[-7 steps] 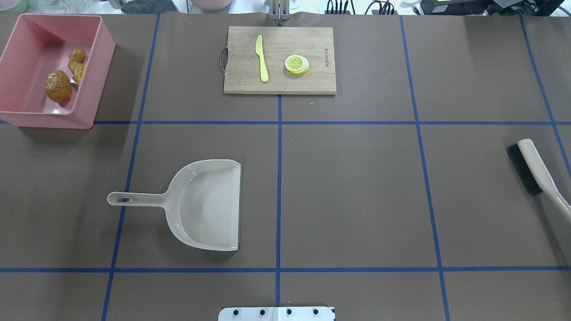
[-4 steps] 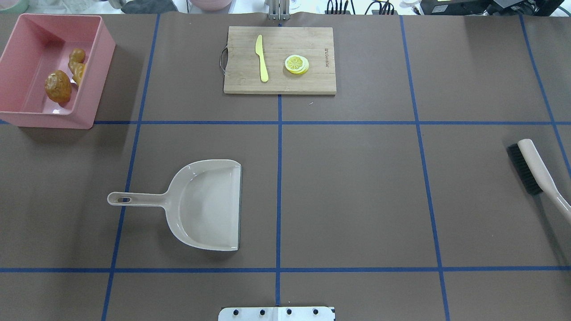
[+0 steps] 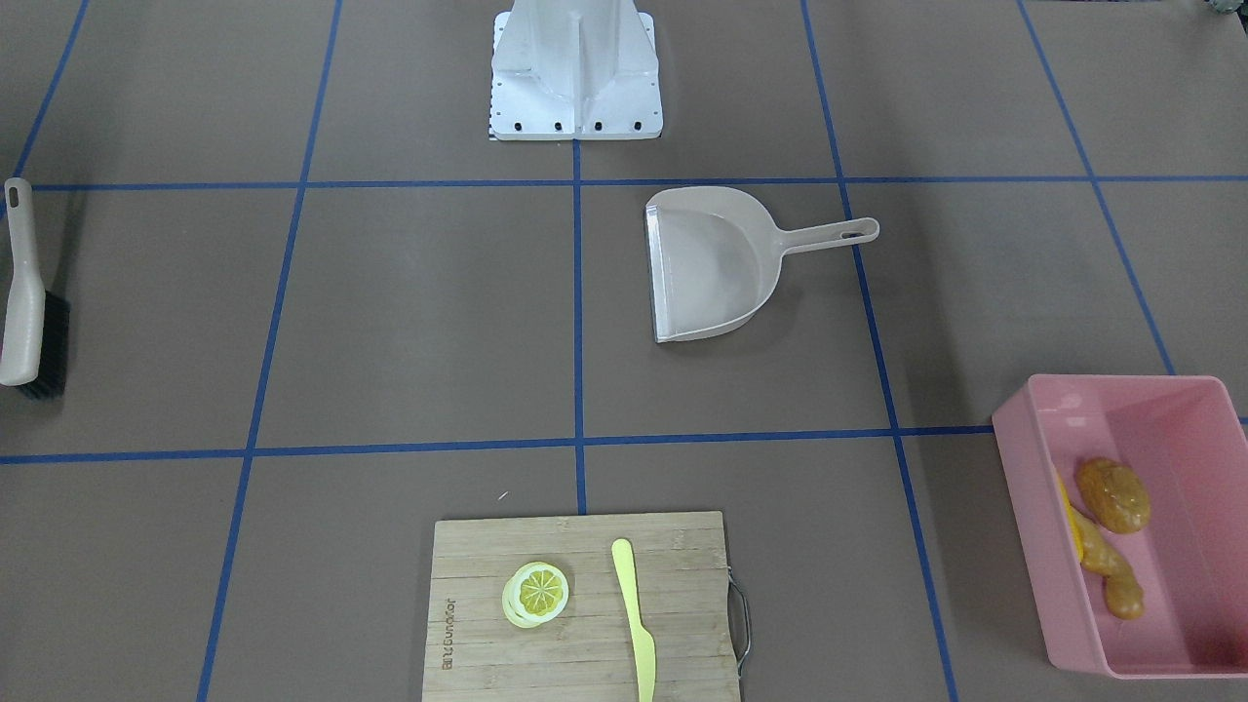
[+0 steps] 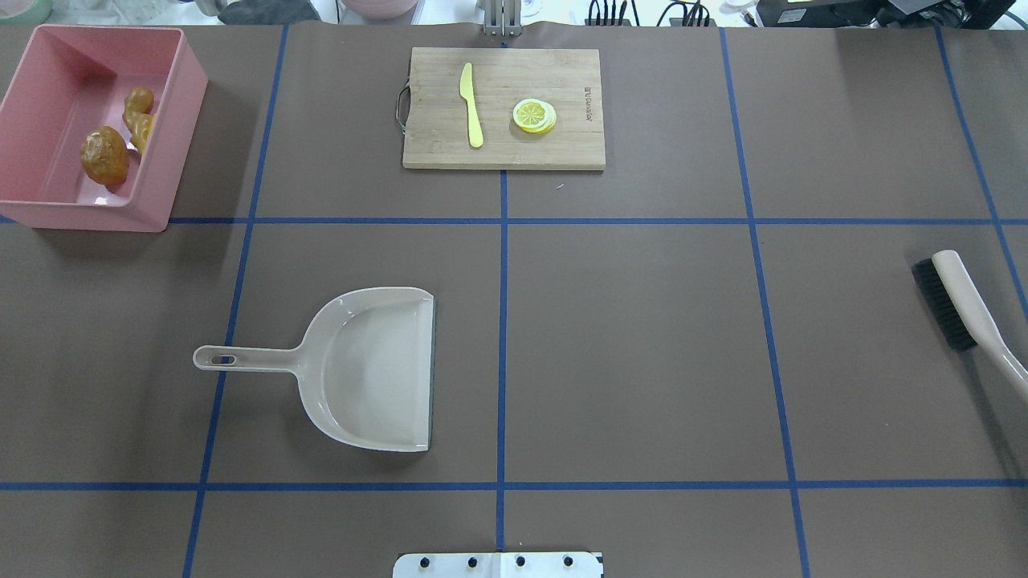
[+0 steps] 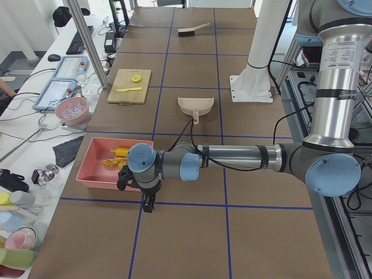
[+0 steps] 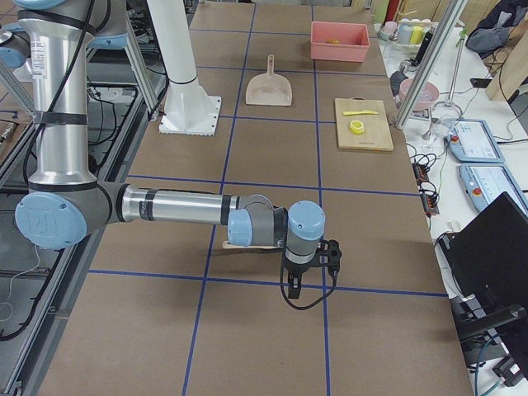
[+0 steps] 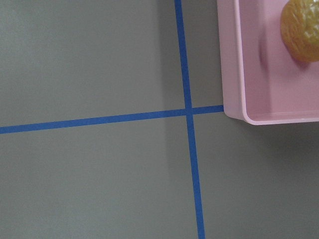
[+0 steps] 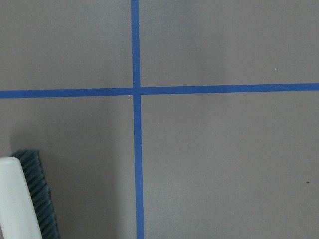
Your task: Sweep and dump trash into bin
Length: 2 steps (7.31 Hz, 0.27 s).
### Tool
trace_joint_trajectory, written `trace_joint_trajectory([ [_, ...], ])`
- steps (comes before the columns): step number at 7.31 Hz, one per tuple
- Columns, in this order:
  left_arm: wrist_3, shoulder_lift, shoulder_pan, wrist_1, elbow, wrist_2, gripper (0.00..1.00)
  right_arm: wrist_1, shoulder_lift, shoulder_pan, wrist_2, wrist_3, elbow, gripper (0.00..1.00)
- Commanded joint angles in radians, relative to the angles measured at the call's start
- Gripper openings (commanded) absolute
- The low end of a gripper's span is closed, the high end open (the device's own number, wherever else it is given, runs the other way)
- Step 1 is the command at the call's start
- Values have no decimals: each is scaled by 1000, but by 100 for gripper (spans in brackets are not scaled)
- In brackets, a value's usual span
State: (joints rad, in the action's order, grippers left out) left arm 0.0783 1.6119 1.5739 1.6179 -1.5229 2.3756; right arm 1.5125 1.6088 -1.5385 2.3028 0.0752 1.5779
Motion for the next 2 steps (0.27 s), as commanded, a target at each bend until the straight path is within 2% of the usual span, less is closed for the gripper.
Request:
trace_joint_trajectory([
  [1, 0, -1, 1, -4, -8, 1, 98, 0, -1, 0, 3, 0, -1, 100],
  [2, 0, -9, 2, -6, -17, 5, 98, 0, -1, 0, 4, 0, -1, 100],
])
